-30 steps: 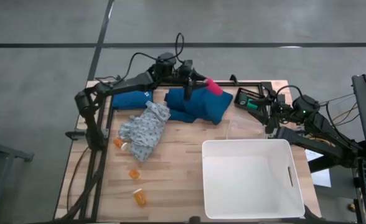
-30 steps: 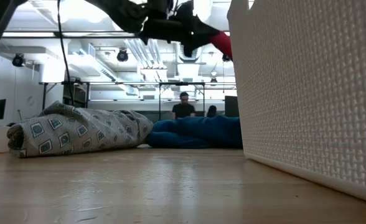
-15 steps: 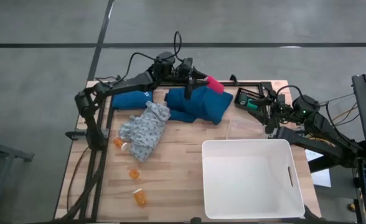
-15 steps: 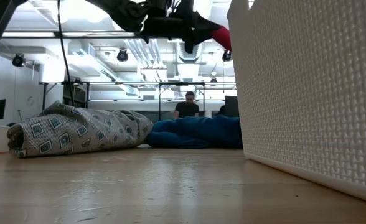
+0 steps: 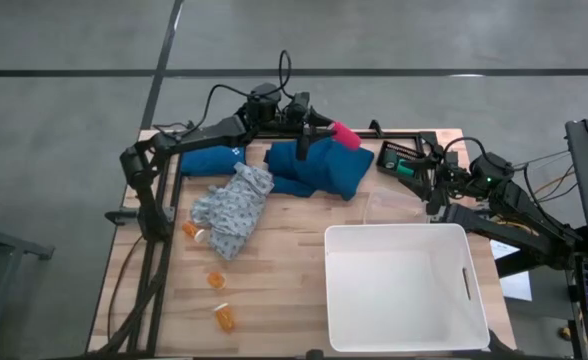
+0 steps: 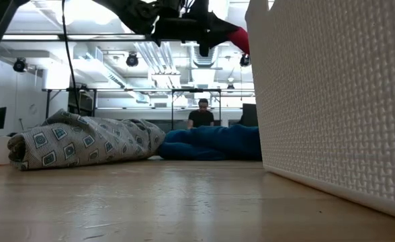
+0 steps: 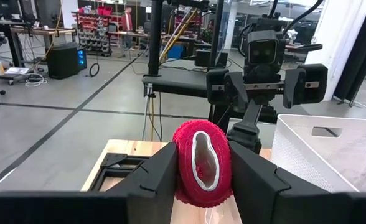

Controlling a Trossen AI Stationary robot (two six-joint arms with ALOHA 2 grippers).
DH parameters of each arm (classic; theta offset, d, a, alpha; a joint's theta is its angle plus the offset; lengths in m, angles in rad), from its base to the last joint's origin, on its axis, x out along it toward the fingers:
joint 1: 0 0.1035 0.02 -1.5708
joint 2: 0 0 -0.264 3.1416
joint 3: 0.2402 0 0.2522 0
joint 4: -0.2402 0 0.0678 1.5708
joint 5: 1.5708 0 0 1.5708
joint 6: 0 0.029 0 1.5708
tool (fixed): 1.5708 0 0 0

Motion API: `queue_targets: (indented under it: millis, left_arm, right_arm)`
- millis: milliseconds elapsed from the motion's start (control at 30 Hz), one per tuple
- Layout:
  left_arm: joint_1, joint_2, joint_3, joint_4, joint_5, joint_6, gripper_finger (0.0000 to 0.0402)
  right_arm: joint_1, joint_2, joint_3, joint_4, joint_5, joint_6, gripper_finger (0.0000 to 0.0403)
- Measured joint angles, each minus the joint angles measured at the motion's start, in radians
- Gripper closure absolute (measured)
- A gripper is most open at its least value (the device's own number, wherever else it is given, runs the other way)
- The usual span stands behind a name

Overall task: Pick & place medical supplies in basket/bin
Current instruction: Put the pink bandage into the black bin

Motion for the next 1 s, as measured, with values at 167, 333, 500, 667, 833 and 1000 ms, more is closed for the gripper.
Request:
queue_targets:
  millis: [167, 333, 500, 667, 833, 1000]
  left_arm:
    - [-0.001, 0.000, 0.000, 0.000, 0.000, -0.023, 0.0268]
    - [-0.001, -0.001, -0.006, -0.003, 0.000, -0.031, 0.0268]
    - [-0.001, -0.001, -0.006, -0.008, 0.000, -0.031, 0.0268]
    - [-0.001, -0.001, -0.006, -0.008, 0.000, -0.031, 0.0268]
    - [-0.001, -0.001, -0.006, -0.008, 0.000, -0.031, 0.0268]
    - [-0.001, -0.001, -0.006, -0.008, 0.000, -0.030, 0.0268]
  right_arm:
    - [0.000, 0.000, 0.000, 0.001, 0.000, 0.018, 0.0147]
    - [0.000, 0.001, 0.000, 0.009, 0.003, 0.113, 0.0147]
    - [0.000, 0.061, -0.001, 0.143, 0.136, 0.051, 0.0147]
    - [0.000, 0.192, -0.001, 0.300, 0.154, -0.132, 0.0147]
    - [0.000, 0.295, -0.001, 0.437, 0.214, -0.258, 0.0147]
    - [0.000, 0.365, -0.001, 0.485, 0.217, -0.254, 0.0147]
